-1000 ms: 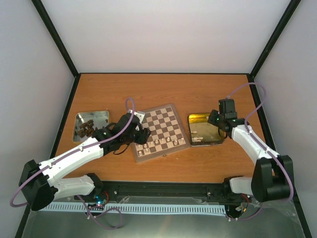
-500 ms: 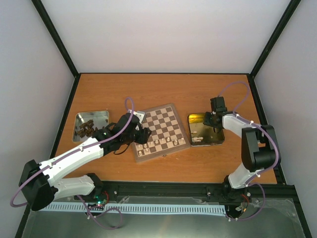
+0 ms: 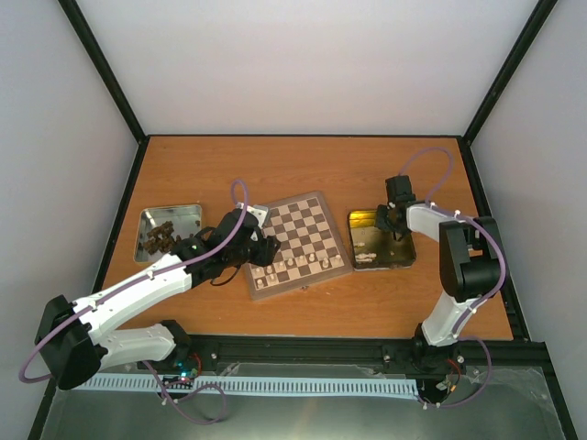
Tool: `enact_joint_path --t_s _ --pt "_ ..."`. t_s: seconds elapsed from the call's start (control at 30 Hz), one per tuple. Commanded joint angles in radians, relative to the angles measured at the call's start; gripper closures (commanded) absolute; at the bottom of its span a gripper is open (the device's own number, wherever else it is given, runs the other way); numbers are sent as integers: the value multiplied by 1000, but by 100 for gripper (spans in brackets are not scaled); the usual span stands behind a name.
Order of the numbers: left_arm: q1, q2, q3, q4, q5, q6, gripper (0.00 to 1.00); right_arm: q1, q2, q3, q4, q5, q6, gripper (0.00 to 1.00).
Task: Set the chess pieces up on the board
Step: Pick up the chess piece from the storage box.
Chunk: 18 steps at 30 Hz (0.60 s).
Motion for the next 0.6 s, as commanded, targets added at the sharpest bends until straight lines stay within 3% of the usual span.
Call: enact_joint_path --t_s 0.0,0.13,0.33,0.57 --pt "9 -15 13 19 -4 -7 45 5 27 27 8 2 -38 78" --pt "9 -14 12 19 -6 -7 45 5 37 31 3 -16 -53 81" --pt "9 -14 12 18 -11 -9 45 5 64 45 -12 -11 -66 77" --pt "9 -19 12 20 -11 -18 45 16 41 51 -42 11 -63 95"
